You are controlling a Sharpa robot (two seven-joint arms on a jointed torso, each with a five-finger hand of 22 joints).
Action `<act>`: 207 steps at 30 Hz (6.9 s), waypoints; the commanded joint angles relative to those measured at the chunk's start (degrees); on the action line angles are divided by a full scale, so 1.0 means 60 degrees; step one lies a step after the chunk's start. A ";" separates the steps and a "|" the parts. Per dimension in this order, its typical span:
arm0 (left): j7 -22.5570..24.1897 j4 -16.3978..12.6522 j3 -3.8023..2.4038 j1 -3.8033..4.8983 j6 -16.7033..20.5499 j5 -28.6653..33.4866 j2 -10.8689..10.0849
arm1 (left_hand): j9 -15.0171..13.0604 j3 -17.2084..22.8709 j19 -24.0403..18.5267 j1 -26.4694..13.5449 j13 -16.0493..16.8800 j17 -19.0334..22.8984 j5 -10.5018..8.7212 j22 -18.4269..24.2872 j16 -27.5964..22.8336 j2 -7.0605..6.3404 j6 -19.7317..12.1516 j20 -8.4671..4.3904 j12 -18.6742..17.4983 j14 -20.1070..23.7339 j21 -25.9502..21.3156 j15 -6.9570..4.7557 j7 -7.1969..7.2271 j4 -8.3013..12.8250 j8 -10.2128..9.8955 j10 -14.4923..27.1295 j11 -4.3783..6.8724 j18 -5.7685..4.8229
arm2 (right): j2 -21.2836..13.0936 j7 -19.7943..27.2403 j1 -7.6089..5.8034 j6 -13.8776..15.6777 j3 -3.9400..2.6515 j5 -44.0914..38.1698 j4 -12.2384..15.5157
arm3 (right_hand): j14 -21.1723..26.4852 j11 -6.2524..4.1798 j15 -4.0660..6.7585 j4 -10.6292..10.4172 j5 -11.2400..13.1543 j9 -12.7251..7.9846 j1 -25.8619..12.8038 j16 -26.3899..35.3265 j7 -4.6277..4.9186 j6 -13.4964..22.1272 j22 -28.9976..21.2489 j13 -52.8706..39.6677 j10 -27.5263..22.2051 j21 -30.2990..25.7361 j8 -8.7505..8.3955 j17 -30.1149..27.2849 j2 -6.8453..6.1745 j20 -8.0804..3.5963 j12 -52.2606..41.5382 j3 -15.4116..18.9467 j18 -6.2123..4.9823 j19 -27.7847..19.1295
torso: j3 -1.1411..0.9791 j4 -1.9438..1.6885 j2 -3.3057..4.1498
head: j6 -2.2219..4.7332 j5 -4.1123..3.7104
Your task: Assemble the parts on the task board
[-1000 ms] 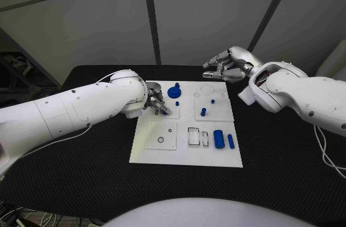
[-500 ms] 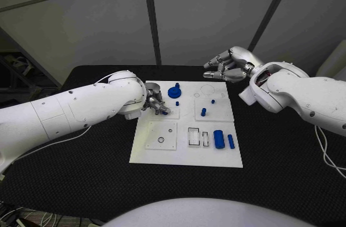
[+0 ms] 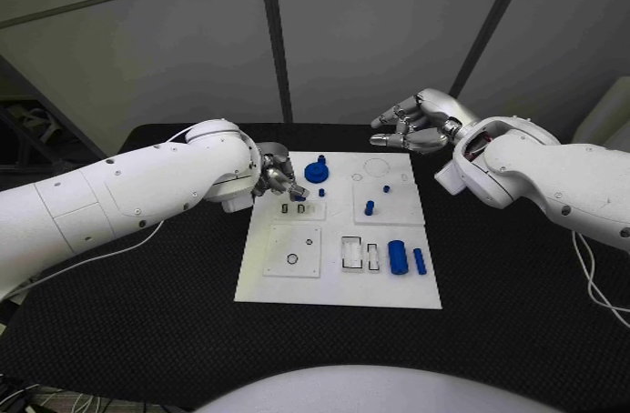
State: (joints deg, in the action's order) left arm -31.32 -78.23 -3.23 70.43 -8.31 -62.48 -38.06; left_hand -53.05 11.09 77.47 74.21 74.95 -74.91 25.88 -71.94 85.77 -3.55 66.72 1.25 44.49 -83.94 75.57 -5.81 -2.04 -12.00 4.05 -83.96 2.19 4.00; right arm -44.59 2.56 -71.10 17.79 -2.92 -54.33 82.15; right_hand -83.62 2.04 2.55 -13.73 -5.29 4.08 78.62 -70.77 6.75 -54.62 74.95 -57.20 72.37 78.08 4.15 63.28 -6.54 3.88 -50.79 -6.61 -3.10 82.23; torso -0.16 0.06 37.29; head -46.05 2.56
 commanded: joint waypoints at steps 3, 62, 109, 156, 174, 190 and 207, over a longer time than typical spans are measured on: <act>-0.0140 0.0068 -0.0041 0.0193 -0.0685 0.0342 -0.0005 | -0.0042 0.2391 -0.0099 -0.0131 0.0094 -0.1398 0.0041 0.0043 -0.0030 -0.0035 -0.0048 -0.0015 -0.0046 -0.0754 -0.0089 0.0078 -0.0018 0.2293 0.0074 -0.0470 -0.0013 0.0168 | 0.0015 0.0061 -0.0017 0.0005 -0.0005 -0.0014 -0.0008 | -0.0142 -0.0027 -0.0015 -0.0061 -0.0054 -0.0010 -0.0092 0.0025 0.0003 -0.0064 0.0356 0.0002 0.0047 -0.0023 -0.0061 0.0011 -0.0012 0.0004 -0.0026 -0.0016 -0.0033 0.0042 | -0.0008 0.0008 0.0003 | 0.0043 0.0023; -0.0672 0.2822 0.0875 0.0872 -0.3086 0.0833 0.2023 | -0.0458 0.3044 -0.0108 -0.0445 0.0231 -0.1510 0.0060 0.0003 0.0049 -0.0099 -0.0069 0.0003 0.0290 -0.0777 -0.0123 0.0092 -0.0037 0.2840 0.0167 -0.0523 -0.0020 0.0171 | 0.0161 0.0083 -0.0018 -0.0002 -0.0005 -0.0003 -0.0060 | -0.0144 -0.0028 -0.0014 -0.0059 -0.0057 -0.0010 -0.0088 0.0025 0.0002 -0.0064 0.0367 -0.0005 0.0051 -0.0015 -0.0061 0.0015 -0.0014 0.0004 -0.0038 -0.0016 -0.0031 0.0050 | 0.0005 0.0003 0.0026 | -0.0207 0.0105; -0.0586 0.3055 0.0926 0.0776 -0.3246 0.0616 0.2215 | -0.0495 0.3091 -0.0110 -0.0472 0.0222 -0.1497 0.0096 0.0004 0.0041 -0.0132 -0.0058 -0.0001 0.0257 -0.0775 -0.0128 0.0089 -0.0038 0.2899 0.0176 -0.0526 -0.0020 0.0173 | 0.0164 0.0131 -0.0018 -0.0074 -0.0005 0.0009 -0.0053 | -0.0148 -0.0029 -0.0013 -0.0059 -0.0061 -0.0009 -0.0084 0.0030 0.0001 -0.0068 0.0376 -0.0003 0.0053 -0.0011 -0.0060 0.0019 -0.0018 0.0002 -0.0047 -0.0015 -0.0028 0.0059 | 0.0001 0.0005 0.0022 | -0.0271 0.0110; -0.0707 0.2931 0.0927 0.0710 -0.2169 0.0617 0.1934 | -0.0498 0.0565 -0.0045 -0.2329 0.0292 -0.1444 -0.3869 -0.0045 0.0001 -0.0760 0.0246 -0.0087 0.0006 -0.0760 -0.0282 -0.0005 0.0136 0.0535 0.0002 -0.0533 0.0073 0.0167 | 0.0110 0.0137 -0.0018 0.0004 -0.0006 0.0012 -0.0043 | -0.0141 -0.0028 -0.0012 -0.0066 -0.0059 -0.0010 -0.0094 0.0066 0.0001 -0.0066 0.0337 0.0039 0.0029 -0.0052 -0.0062 -0.0018 -0.0035 0.0001 -0.0008 -0.0004 -0.0038 0.0039 | 0.0002 -0.0005 0.0008 | -0.0233 0.0068; -0.0486 0.2262 -0.0108 0.1018 -0.1759 0.0925 0.1050 | 0.0054 -0.0937 -0.0094 -0.1374 0.0232 -0.1419 -0.3847 0.0020 -0.0020 -0.0746 -0.0658 -0.0001 -0.0435 -0.0752 -0.0444 0.0133 -0.0112 -0.0777 -0.0106 -0.0386 -0.0116 0.0182 | 0.0022 0.0125 -0.0018 0.0048 -0.0005 0.0012 -0.0093 | -0.0135 -0.0026 -0.0012 -0.0065 -0.0054 -0.0013 -0.0096 0.0095 0.0004 -0.0054 0.0302 0.0068 0.0009 -0.0089 -0.0068 -0.0047 -0.0062 0.0000 0.0021 0.0009 -0.0047 0.0021 | -0.0001 -0.0016 0.0020 | -0.0141 0.0073; 0.0040 0.4030 0.0045 0.1229 -0.1985 0.0491 0.1741 | 0.1219 -0.1034 -0.0250 -0.0770 0.0268 -0.1364 -0.3829 0.0193 -0.0057 -0.0367 -0.1013 0.0172 -0.0412 -0.0732 -0.0686 0.0286 -0.0293 -0.0694 -0.0095 -0.0335 -0.0269 0.0248 | 0.0064 0.0111 -0.0018 0.0056 -0.0005 0.0004 -0.0055 | -0.0139 -0.0024 -0.0013 -0.0079 -0.0054 -0.0014 -0.0114 0.0083 0.0005 -0.0050 0.0317 0.0059 0.0012 -0.0077 -0.0070 -0.0025 -0.0065 0.0001 0.0008 0.0016 -0.0043 0.0030 | 0.0030 0.0031 0.0063 | -0.0030 0.0099; 0.0199 0.5014 0.0139 0.0891 -0.2123 0.0039 0.2249 | 0.1405 -0.1083 -0.0256 -0.0760 0.0311 -0.1365 -0.3832 0.0195 -0.0055 -0.0274 -0.0929 0.0190 -0.0290 -0.0731 -0.0705 0.0294 -0.0293 -0.0726 -0.0071 -0.0338 -0.0277 0.0255 | 0.0102 0.0110 -0.0017 0.0045 -0.0005 -0.0022 -0.0041 | -0.0142 -0.0024 -0.0014 -0.0085 -0.0055 -0.0014 -0.0119 0.0076 0.0005 -0.0050 0.0318 0.0056 0.0014 -0.0077 -0.0069 -0.0012 -0.0062 0.0001 0.0001 0.0016 -0.0042 0.0032 | 0.0024 0.0032 0.0048 | -0.0022 0.0135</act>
State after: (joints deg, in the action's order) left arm -30.95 -48.37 -2.38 75.73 -19.94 -60.82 -24.68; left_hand -44.67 4.98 76.04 69.53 74.94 -74.91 3.01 -70.83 85.77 -5.42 61.00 2.28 42.54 -83.96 71.59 -4.40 -3.70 -16.35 3.59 -83.96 0.78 6.25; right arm -44.04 2.75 -71.10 17.77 -2.92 -54.34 81.82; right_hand -83.62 2.04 2.55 -13.89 -5.29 4.09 78.40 -70.56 6.75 -54.62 74.90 -56.86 72.37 77.86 3.96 63.16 -6.76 3.88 -50.79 -6.45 -3.10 82.23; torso -0.04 0.25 37.60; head -46.25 3.41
